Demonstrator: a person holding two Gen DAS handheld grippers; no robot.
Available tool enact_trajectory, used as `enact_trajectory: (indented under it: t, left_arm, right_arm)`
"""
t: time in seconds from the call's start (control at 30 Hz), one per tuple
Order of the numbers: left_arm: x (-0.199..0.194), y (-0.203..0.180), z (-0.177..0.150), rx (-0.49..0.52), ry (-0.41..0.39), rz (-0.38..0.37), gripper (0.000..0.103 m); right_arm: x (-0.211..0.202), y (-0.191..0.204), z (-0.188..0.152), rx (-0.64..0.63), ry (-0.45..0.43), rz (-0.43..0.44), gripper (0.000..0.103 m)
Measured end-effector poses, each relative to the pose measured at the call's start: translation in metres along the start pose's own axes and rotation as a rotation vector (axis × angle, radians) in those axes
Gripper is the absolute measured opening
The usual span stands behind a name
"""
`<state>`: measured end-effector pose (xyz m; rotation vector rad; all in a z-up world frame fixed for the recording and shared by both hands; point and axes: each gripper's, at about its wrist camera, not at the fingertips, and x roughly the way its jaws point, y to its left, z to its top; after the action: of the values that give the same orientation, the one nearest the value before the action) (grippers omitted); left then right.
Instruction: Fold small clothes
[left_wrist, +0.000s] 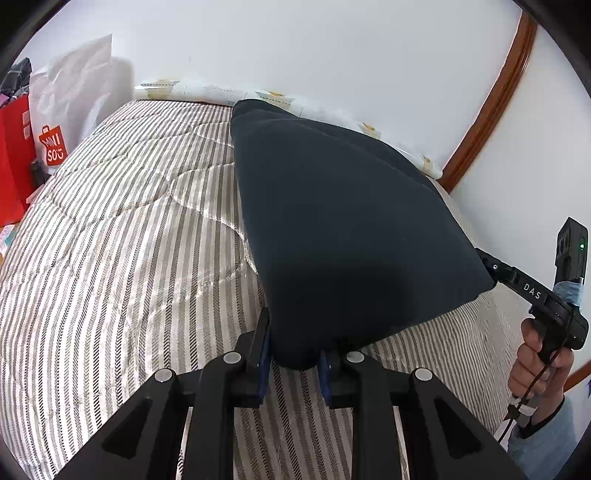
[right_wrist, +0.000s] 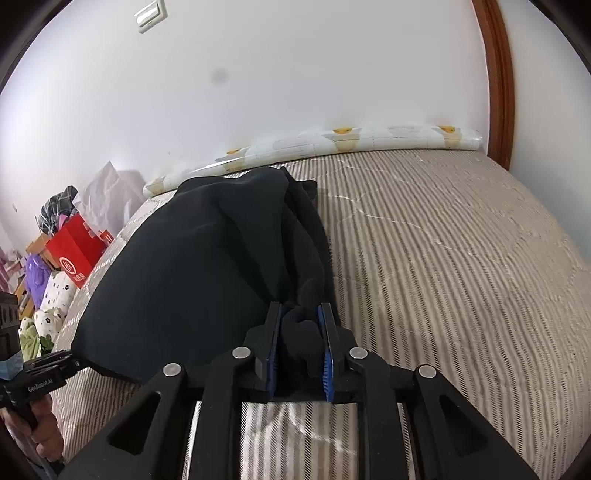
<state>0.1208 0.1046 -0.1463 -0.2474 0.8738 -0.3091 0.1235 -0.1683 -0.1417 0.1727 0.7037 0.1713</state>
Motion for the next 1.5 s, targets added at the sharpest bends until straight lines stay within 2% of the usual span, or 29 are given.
enact_trajectory:
  t: [0.23,0.37,0.43,0.47,0.67,0.8,0.9,0.93,1.03,1.13,1.2,1.27,1.43,1.5]
  left_arm:
    - [-0.018,-0.001,-0.008,0.037,-0.004,-0.005,0.022]
    - [-0.040,0.000,-0.009,0.033,-0.046,-0.060,0.022]
    - [-0.047,-0.001,-0.005,0.035,-0.059,-0.074,0.033]
    - [-0.049,-0.003,-0.002,0.043,-0.066,-0.071,0.035]
    - [-0.034,-0.005,0.023,0.058,-0.061,-0.040,0.035]
    - [-0.016,-0.004,0.037,0.060,-0.043,-0.051,0.035]
    - [-0.007,-0.003,0.042,0.052,-0.039,-0.063,0.039]
    - [-0.005,-0.003,0.043,0.052,-0.039,-0.063,0.040]
    - [0.001,-0.003,0.044,0.057,-0.040,-0.057,0.042]
    - [0.002,-0.004,0.044,0.071,-0.037,-0.043,0.042]
    - [0.001,-0.004,0.042,0.079,-0.035,-0.043,0.042]
    - [0.000,-0.006,0.040,0.092,-0.037,-0.040,0.042]
    - [-0.005,-0.006,0.035,0.092,-0.037,-0.038,0.042]
    - [-0.010,-0.004,0.031,0.091,-0.035,-0.046,0.042]
  right_arm:
    - [-0.031,-0.009,0.005,-0.017,-0.047,-0.047,0.022]
    - [-0.037,-0.005,0.015,-0.045,-0.078,-0.038,0.025]
    - [-0.030,-0.001,0.021,-0.056,-0.073,-0.017,0.025]
    - [-0.027,0.001,0.022,-0.060,-0.068,-0.010,0.026]
    - [0.014,0.010,0.030,-0.081,0.011,0.040,0.027]
    - [0.033,0.015,0.035,-0.099,0.044,0.065,0.028]
    - [0.054,0.011,0.039,-0.075,0.102,0.069,0.030]
    - [0.061,0.010,0.040,-0.063,0.121,0.075,0.030]
    - [0.066,0.012,0.043,-0.080,0.132,0.125,0.005]
    - [0.043,0.008,0.051,-0.132,0.041,0.125,0.003]
    - [0.026,-0.008,0.060,-0.076,-0.005,0.192,0.003]
    - [0.026,-0.018,0.064,-0.030,0.008,0.214,0.003]
    - [0.028,-0.008,0.055,-0.067,0.045,0.137,0.005]
    - [0.021,-0.009,0.051,-0.057,0.036,0.137,0.005]
